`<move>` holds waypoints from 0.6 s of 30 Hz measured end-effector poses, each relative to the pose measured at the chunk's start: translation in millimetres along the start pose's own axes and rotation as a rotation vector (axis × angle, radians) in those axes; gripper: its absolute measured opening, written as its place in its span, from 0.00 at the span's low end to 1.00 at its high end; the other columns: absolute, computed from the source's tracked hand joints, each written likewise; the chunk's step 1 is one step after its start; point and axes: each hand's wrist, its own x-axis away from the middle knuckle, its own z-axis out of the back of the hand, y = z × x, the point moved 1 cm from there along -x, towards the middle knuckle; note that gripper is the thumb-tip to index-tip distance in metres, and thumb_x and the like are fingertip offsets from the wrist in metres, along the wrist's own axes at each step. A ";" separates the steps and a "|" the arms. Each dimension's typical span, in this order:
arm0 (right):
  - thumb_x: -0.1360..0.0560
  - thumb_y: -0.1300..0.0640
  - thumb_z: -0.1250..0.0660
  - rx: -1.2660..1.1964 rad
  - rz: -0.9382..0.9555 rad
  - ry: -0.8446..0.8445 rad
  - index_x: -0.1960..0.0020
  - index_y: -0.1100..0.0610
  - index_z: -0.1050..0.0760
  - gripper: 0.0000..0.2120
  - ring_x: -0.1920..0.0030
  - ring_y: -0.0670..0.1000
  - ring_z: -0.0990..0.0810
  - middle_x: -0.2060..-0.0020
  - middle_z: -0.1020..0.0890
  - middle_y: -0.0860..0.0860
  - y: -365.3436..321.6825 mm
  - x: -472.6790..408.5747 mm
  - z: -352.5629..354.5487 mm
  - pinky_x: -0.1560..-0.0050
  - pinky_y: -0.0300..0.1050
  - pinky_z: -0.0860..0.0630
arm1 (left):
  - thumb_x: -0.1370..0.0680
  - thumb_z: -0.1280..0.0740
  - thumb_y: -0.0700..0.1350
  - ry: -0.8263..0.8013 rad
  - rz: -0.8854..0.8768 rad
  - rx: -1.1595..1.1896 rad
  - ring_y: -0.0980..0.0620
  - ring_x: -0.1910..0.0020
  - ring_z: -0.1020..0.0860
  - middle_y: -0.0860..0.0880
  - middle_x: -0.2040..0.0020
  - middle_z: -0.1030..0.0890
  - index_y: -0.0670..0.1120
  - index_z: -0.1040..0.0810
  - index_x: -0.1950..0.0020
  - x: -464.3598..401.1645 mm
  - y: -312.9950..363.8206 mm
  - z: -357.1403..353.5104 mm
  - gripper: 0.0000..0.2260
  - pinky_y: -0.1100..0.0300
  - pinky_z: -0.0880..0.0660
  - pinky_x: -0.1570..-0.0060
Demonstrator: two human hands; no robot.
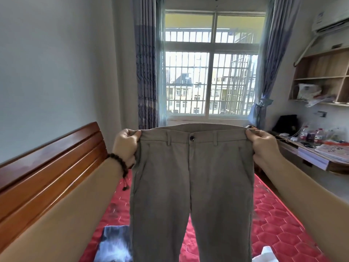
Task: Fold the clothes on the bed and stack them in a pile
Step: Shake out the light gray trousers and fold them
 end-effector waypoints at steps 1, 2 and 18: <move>0.25 0.63 0.32 -0.036 0.003 -0.004 0.59 0.56 0.23 0.06 0.69 0.47 0.19 0.71 0.17 0.47 0.2 10.9 -11.3 0.67 0.41 0.22 | 0.22 0.33 0.41 0.010 -0.010 -0.001 0.45 0.59 0.22 0.40 0.58 0.21 0.45 0.27 0.59 3.9 -1.4 -8.7 0.07 0.45 0.21 0.54; 0.25 0.64 0.32 -0.066 0.010 -0.017 0.61 0.56 0.24 0.08 0.70 0.47 0.19 0.72 0.18 0.48 -0.1 23.6 -23.7 0.67 0.41 0.21 | 0.22 0.33 0.42 0.006 -0.029 -0.012 0.45 0.58 0.24 0.40 0.58 0.22 0.45 0.27 0.60 9.2 -1.9 -18.2 0.07 0.44 0.23 0.53; 0.22 0.55 0.44 -0.111 -0.233 -0.387 0.62 0.65 0.16 0.23 0.50 0.51 0.21 0.54 0.15 0.59 -47.2 161.7 -113.0 0.61 0.41 0.26 | 0.33 0.22 0.38 -0.406 -0.313 -0.190 0.68 0.57 0.23 0.58 0.52 0.23 0.53 0.32 0.37 114.7 23.7 -60.4 0.30 0.73 0.26 0.59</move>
